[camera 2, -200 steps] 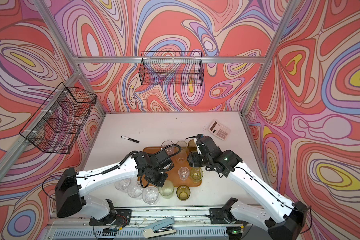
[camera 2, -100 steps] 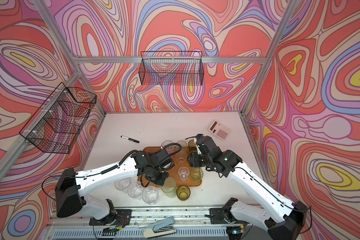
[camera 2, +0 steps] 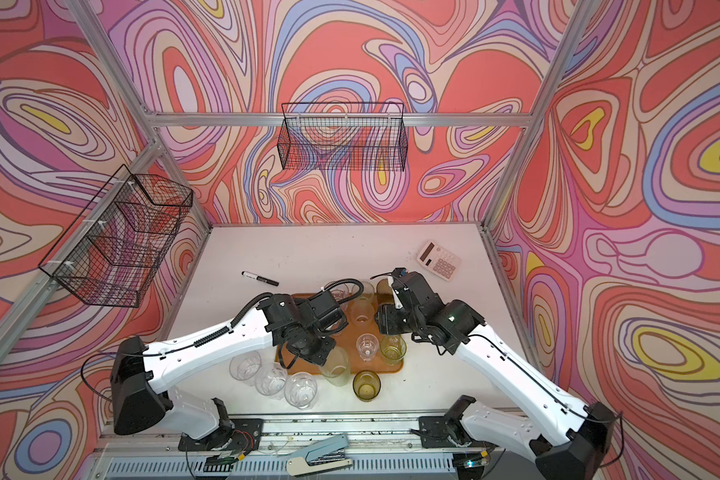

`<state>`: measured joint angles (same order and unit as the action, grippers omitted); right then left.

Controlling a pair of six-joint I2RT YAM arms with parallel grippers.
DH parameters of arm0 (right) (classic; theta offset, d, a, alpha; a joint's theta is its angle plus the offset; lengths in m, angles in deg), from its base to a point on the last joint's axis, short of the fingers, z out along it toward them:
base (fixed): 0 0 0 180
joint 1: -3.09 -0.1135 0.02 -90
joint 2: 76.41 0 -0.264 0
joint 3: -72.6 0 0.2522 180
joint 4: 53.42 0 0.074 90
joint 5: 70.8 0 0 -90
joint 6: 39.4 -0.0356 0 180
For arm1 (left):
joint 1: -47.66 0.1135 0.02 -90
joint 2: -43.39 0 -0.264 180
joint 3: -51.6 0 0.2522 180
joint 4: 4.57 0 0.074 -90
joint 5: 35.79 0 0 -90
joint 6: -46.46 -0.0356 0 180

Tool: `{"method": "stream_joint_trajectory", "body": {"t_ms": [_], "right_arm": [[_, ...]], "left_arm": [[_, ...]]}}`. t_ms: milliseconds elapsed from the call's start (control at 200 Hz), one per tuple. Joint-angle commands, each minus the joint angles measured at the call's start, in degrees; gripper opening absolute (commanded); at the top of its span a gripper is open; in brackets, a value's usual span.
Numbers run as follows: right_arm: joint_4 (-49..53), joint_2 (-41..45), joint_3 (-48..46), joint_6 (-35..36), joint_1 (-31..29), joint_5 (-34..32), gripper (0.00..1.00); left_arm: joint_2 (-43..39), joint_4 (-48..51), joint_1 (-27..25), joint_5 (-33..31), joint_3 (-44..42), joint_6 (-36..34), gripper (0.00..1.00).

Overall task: Place the glasses into the tray
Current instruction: 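Close the left gripper on the rim of the pale yellow textured glass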

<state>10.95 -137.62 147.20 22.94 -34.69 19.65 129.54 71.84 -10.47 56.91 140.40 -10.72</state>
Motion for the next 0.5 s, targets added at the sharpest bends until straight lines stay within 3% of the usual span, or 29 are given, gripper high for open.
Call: {"method": "stream_joint_trajectory", "body": {"t_ms": [0,496], "right_arm": [[-0.3,0.9,0.9,0.7,0.3,-1.0,0.68],[0.8,1.9,1.2,0.5,0.3,-1.4,0.68]], "left_arm": [[1.5,4.2,-0.1,-3.4,2.6,-1.2,0.0],[4.7,3.5,3.3,-4.5,5.4,-3.4,0.0]]}}
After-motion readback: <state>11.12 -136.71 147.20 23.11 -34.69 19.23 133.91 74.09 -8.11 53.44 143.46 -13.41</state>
